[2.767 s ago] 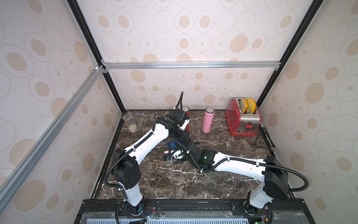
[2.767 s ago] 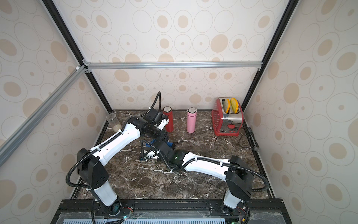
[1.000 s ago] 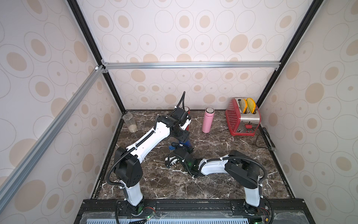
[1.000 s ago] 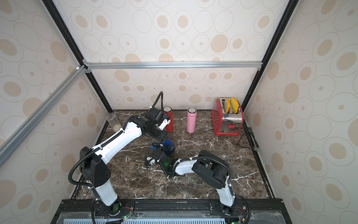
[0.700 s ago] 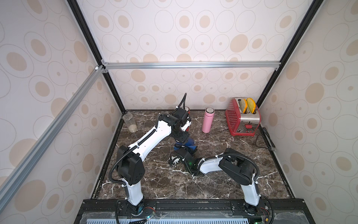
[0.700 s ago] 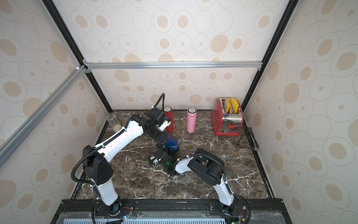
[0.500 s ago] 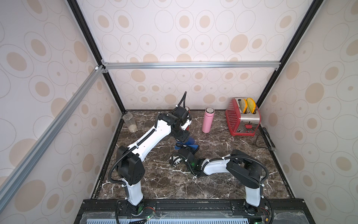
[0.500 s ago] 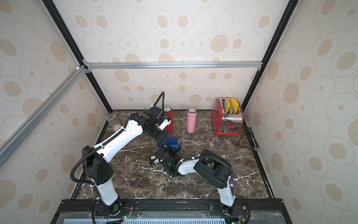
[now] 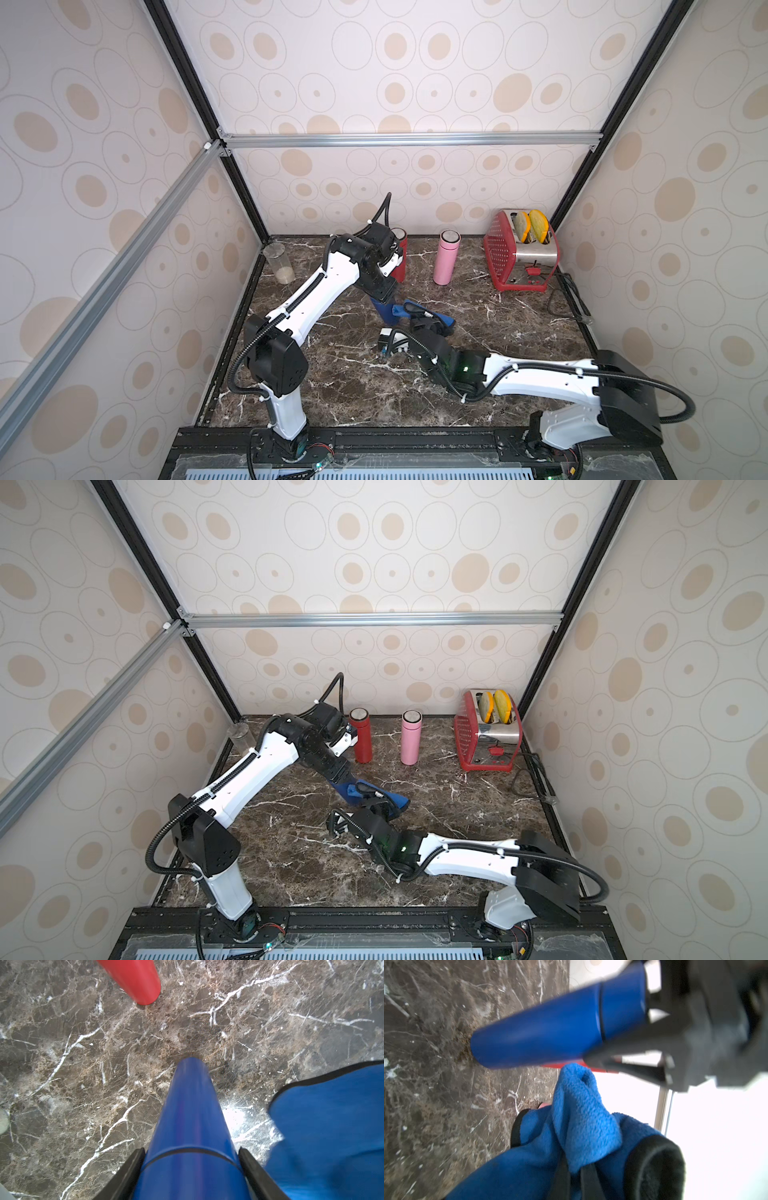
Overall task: Wipe the surface of the thermos
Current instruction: Wipe the dirt from the surface of the thermos.
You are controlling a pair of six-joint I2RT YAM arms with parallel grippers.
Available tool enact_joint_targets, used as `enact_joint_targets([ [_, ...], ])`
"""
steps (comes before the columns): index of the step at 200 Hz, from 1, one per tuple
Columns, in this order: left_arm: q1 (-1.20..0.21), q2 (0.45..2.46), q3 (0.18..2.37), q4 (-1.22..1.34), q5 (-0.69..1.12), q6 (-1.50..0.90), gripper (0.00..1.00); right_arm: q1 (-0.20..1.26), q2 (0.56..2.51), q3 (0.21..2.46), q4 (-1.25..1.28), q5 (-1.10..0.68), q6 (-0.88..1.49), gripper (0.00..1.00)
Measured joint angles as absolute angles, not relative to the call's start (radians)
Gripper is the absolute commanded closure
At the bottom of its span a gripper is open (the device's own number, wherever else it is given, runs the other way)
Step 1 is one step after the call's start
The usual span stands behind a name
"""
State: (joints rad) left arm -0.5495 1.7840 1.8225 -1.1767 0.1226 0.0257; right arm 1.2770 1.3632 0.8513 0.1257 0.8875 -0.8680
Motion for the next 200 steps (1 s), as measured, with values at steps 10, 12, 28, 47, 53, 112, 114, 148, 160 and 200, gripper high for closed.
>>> enact_joint_targets([
  [10,-0.547,1.771,1.822,-1.182,0.13,0.058,1.0,1.271,1.307,0.856,0.042,0.868,-0.772,1.0],
  [12,-0.546,1.769,1.822,-1.183,0.132,0.065,1.0,1.27,1.294,0.858,0.023,0.861,-0.746,1.0],
  [28,-0.544,1.747,1.822,-1.192,0.16,0.126,1.0,1.25,1.226,0.884,-0.102,0.792,-0.584,1.0],
  [47,-0.544,1.72,1.819,-1.193,0.207,0.206,1.0,1.196,1.173,0.923,-0.208,0.669,-0.396,1.0],
  [53,-0.544,1.711,1.813,-1.191,0.22,0.232,1.0,1.172,1.161,0.93,-0.228,0.622,-0.337,1.0],
  [112,-0.545,1.673,1.712,-1.181,0.317,0.474,1.0,0.921,1.128,0.921,-0.234,0.114,0.128,1.0],
  [114,-0.546,1.672,1.708,-1.179,0.318,0.48,1.0,0.913,1.128,0.92,-0.232,0.099,0.14,1.0],
  [148,-0.558,1.636,1.614,-1.143,0.342,0.628,1.0,0.823,1.173,0.904,-0.128,-0.152,0.32,1.0],
  [160,-0.565,1.628,1.605,-1.137,0.347,0.678,1.0,0.797,1.198,0.891,-0.078,-0.225,0.373,1.0],
  [200,-0.586,1.608,1.605,-1.096,0.374,0.84,1.0,0.748,1.285,0.879,0.042,-0.405,0.495,1.0],
])
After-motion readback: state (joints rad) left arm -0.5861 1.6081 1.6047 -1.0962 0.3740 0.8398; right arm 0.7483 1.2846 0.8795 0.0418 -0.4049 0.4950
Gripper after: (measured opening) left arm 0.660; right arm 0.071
